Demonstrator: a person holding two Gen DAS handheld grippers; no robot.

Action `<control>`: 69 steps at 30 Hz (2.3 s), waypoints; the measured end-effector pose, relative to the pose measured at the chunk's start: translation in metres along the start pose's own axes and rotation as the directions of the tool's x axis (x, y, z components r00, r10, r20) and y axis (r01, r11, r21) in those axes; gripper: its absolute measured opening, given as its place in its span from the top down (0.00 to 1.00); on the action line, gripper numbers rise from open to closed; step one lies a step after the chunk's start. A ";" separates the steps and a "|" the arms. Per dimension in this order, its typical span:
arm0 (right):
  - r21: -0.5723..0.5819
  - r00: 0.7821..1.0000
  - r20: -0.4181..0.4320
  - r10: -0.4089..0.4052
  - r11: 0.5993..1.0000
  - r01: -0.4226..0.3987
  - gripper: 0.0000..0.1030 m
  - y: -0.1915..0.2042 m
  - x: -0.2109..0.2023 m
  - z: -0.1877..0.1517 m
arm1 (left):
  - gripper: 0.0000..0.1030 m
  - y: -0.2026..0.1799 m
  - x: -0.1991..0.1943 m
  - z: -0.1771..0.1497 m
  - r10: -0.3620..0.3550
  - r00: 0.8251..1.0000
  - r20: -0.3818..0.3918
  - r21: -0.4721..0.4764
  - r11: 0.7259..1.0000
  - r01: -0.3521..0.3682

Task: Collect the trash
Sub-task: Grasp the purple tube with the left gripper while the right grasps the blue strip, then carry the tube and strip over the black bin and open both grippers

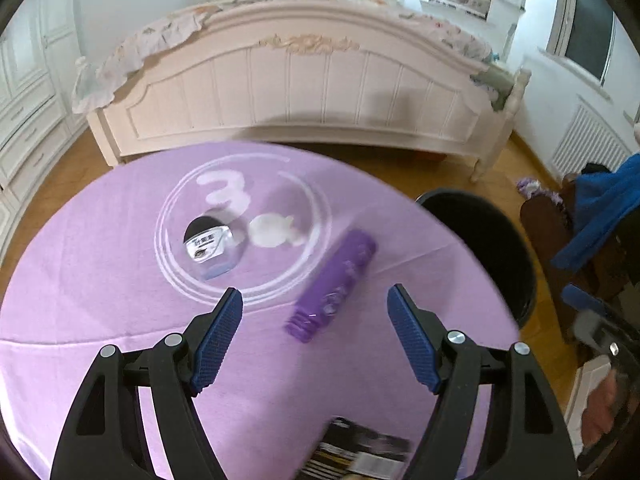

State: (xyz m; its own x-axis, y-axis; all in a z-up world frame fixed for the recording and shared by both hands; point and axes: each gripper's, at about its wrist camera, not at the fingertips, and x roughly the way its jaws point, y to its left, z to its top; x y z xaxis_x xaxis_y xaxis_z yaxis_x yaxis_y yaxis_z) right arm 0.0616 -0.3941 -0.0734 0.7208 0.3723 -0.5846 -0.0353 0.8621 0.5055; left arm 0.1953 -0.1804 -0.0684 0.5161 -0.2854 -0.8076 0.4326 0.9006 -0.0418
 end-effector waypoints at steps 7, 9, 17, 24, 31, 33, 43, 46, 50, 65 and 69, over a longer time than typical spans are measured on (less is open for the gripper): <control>-0.136 0.995 -0.097 0.002 0.991 -0.016 0.28 0.050 0.020 -0.023 | 0.39 -0.009 0.025 0.010 -0.002 1.000 -0.029 0.118 0.993 0.005; -0.164 0.993 -0.119 -0.013 0.986 -0.007 0.28 0.059 0.025 -0.030 | 0.44 -0.012 0.032 0.009 0.005 0.999 -0.044 0.139 0.990 0.001; -0.239 0.980 -0.187 -0.061 0.971 0.015 0.35 0.089 0.047 -0.046 | 0.76 -0.012 0.038 0.003 0.017 0.999 -0.035 0.126 0.992 -0.012; -0.393 0.969 -0.174 -0.176 0.915 0.096 0.60 0.117 0.062 -0.057 | 0.76 0.005 0.024 -0.005 -0.007 1.000 -0.008 0.041 0.999 0.008; -0.390 0.969 -0.176 -0.173 0.916 0.093 0.78 0.120 0.068 -0.065 | 0.76 0.014 -0.011 -0.008 -0.018 0.998 0.060 0.002 1.000 0.018; -0.356 0.974 -0.180 -0.139 0.932 0.067 0.82 0.116 0.065 -0.064 | 0.76 0.015 -0.022 -0.009 -0.021 0.997 0.080 -0.004 1.000 0.022; -0.181 0.997 -0.064 0.044 0.982 -0.055 0.89 0.089 0.015 -0.033 | 0.76 -0.003 -0.083 -0.014 -0.032 0.982 0.186 0.005 0.999 0.031; -0.136 0.997 -0.001 0.083 0.987 -0.083 0.89 0.079 -0.006 -0.020 | 0.76 -0.013 -0.093 -0.013 -0.043 0.979 0.199 0.018 0.999 0.040; -0.104 0.992 0.080 0.099 0.990 -0.091 0.89 0.063 -0.029 0.002 | 0.76 -0.032 -0.100 -0.012 -0.061 0.976 0.211 0.048 0.997 0.052; 0.016 0.976 0.218 0.019 1.000 -0.023 0.89 -0.019 -0.071 0.037 | 0.76 -0.100 -0.072 0.008 -0.172 0.969 0.178 0.139 0.979 0.148; 0.047 0.973 0.232 -0.009 0.999 -0.002 0.89 -0.042 -0.067 0.042 | 0.76 -0.117 -0.058 0.014 -0.221 0.964 0.150 0.143 0.969 0.200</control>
State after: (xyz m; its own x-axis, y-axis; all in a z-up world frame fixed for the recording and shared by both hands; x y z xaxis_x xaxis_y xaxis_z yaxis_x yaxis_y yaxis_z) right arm 0.0434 -0.4697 -0.0285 0.8621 0.2749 -0.4258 -0.0042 0.8440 0.5363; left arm 0.1250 -0.2737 -0.0089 0.5126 -0.5234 -0.6807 0.6286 0.7688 -0.1178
